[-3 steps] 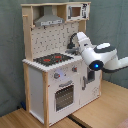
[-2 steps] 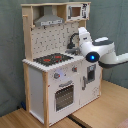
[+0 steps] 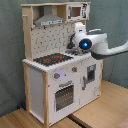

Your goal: Play with the kitchen

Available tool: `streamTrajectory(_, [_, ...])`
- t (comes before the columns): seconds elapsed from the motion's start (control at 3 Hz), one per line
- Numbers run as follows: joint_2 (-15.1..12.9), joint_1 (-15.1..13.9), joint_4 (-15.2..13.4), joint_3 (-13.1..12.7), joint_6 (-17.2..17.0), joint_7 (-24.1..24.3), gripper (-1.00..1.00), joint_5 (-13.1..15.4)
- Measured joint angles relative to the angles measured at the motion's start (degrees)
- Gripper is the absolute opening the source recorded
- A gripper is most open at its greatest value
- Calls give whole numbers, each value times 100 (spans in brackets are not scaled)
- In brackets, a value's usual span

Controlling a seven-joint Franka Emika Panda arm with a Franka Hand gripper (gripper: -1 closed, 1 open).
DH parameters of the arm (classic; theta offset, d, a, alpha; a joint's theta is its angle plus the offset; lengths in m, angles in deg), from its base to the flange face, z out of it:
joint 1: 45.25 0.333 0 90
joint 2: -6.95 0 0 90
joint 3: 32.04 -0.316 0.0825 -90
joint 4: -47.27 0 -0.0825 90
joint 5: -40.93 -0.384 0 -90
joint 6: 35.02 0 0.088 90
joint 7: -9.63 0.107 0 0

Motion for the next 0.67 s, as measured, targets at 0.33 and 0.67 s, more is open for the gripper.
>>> streamTrajectory(0.33, [-204,-415,387,-33,234,3,100,-139])
streamTrajectory(0.67, [-429,-754,700,-116,354,91,100,-355])
